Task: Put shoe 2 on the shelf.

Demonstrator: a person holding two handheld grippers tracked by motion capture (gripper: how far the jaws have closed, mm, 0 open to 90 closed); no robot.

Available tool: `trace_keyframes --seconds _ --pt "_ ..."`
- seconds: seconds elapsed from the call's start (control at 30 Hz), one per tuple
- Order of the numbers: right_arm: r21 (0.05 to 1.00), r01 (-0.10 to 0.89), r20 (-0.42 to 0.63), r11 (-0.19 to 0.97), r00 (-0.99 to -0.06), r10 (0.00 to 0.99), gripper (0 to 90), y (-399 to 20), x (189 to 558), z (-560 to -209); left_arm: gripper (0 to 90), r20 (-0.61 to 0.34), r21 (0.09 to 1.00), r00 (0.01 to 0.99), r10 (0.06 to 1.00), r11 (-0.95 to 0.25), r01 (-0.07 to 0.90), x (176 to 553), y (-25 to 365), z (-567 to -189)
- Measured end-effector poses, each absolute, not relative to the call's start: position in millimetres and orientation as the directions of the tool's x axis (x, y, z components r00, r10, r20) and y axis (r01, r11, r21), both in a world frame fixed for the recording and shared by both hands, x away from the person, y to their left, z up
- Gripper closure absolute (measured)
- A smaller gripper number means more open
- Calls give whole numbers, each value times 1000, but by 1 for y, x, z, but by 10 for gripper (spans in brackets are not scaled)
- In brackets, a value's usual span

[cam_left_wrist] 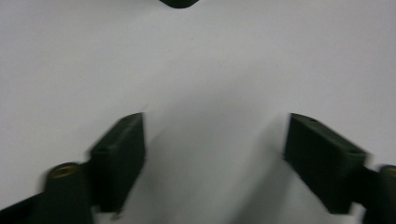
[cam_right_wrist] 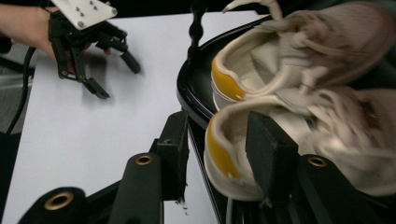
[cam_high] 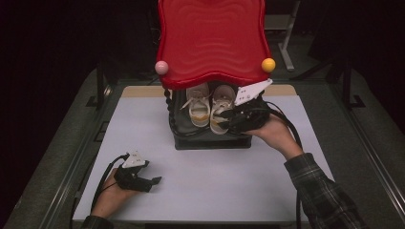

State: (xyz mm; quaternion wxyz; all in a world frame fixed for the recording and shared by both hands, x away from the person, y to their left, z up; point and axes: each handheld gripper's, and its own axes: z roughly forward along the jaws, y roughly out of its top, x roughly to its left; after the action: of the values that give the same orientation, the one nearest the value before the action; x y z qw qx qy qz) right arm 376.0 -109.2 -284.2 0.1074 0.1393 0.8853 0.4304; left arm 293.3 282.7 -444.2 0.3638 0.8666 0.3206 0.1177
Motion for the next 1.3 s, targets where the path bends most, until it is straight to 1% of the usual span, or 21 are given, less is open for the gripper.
trace_keyframes --seconds 0.07,0.13,0.17,0.27,0.33,0.4,0.47,0.57,0.73,0.87,1.03,1.13,1.3 --pt "795 172 -63 582 -931 361 619 -115 371 -284 330 -39 712 772 635 -524 467 294 278 -440" --pt "798 192 -63 571 -915 397 669 -123 366 -286 445 -39 718 790 612 -532 448 295 272 -434" --pt "804 196 -60 562 -913 404 684 -128 363 -289 476 -39 719 795 606 -535 443 296 267 -430" --pt "810 235 -27 537 -900 435 760 -139 357 -297 610 -57 722 814 578 -540 434 300 251 -418" --pt "809 262 2 526 -896 444 830 -144 355 -304 725 -62 726 827 559 -543 422 302 241 -411" --pt "818 260 -10 514 -886 463 893 -147 353 -309 815 -65 732 843 534 -549 405 305 229 -402" --pt "811 283 9 511 -880 474 895 -148 353 -316 894 -62 748 853 517 -542 383 308 217 -394" --pt "815 306 19 493 -864 504 896 -148 356 -326 900 -44 766 875 482 -546 340 314 197 -378" --pt "818 339 35 466 -836 547 895 -146 363 -334 900 18 790 903 429 -560 250 328 163 -347" --pt "818 353 43 455 -825 563 895 -141 369 -337 900 48 802 913 406 -560 207 337 143 -335" --pt "813 364 42 455 -815 578 895 -140 374 -340 900 62 802 915 398 -565 191 348 123 -335" --pt "813 374 51 447 -810 585 895 -142 376 -341 895 87 799 910 404 -574 179 353 117 -337" --pt "817 368 48 444 -811 582 896 -139 379 -341 893 98 804 908 408 -571 169 359 110 -339"
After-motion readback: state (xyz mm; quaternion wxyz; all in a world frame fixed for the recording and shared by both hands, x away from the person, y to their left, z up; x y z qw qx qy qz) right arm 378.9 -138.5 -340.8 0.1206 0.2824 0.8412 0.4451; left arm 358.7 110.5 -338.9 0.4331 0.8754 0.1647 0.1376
